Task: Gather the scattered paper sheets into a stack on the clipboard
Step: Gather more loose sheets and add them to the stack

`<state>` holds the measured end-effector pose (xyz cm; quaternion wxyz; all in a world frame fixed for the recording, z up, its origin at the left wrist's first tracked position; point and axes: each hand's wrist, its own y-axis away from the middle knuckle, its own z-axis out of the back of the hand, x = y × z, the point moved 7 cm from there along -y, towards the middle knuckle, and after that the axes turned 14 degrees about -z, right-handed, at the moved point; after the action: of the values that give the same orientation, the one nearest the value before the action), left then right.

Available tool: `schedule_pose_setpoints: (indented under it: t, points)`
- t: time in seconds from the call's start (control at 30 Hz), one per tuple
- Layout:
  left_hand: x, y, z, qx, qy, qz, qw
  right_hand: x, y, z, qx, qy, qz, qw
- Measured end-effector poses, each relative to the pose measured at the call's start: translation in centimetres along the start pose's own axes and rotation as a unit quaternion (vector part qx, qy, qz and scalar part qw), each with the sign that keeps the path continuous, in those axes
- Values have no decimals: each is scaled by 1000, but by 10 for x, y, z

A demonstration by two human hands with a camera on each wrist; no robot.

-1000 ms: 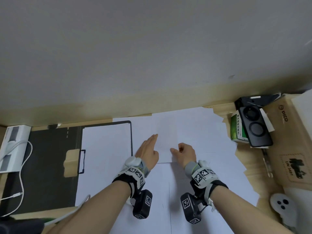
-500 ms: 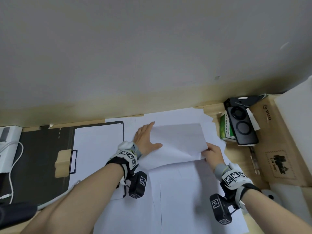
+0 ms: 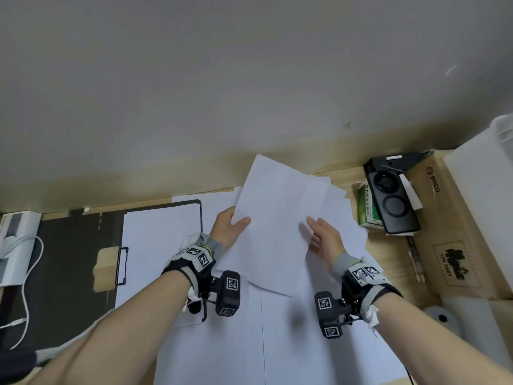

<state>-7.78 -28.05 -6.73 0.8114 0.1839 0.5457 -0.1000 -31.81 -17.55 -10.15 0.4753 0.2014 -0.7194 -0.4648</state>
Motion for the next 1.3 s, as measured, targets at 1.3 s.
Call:
schedule_pose_setpoints:
  t: [1.3]
  points:
    - [94, 96, 148, -123, -207, 331, 912, -18, 23, -39, -172, 254, 72, 949]
